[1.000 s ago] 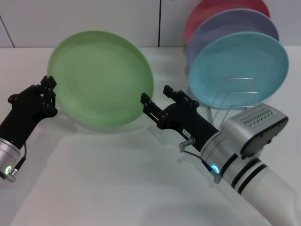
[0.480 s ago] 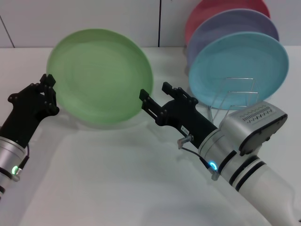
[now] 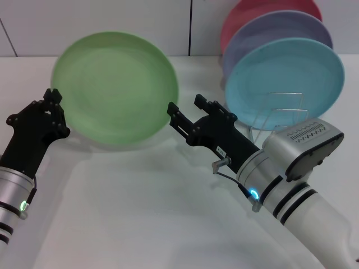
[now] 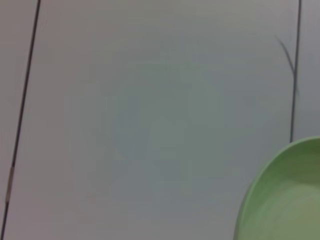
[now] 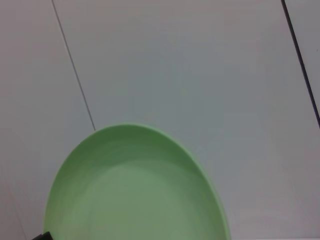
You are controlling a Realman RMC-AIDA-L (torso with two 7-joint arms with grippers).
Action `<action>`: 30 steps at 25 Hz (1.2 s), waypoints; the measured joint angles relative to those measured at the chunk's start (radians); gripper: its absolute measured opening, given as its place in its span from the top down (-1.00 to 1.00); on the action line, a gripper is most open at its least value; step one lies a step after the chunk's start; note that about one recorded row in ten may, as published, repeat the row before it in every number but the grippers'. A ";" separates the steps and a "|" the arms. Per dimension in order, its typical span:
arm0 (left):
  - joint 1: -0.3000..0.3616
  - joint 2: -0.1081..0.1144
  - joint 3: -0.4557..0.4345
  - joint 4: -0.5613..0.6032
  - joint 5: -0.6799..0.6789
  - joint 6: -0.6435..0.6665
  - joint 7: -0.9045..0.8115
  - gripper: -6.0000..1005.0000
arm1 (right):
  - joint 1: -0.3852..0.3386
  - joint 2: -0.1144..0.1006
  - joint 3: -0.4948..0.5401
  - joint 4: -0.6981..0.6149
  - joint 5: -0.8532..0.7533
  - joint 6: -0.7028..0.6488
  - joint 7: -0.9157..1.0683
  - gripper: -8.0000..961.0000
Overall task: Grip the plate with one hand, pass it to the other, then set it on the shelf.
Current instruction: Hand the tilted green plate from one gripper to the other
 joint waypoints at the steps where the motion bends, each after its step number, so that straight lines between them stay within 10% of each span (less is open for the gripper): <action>1: 0.001 0.000 -0.004 0.000 0.001 0.001 0.000 0.93 | 0.000 0.000 0.000 0.000 0.000 0.000 0.000 -0.43; 30: 0.017 0.000 -0.107 -0.002 0.037 0.050 0.003 0.93 | 0.056 -0.006 0.041 -0.014 -0.005 0.072 0.000 -0.43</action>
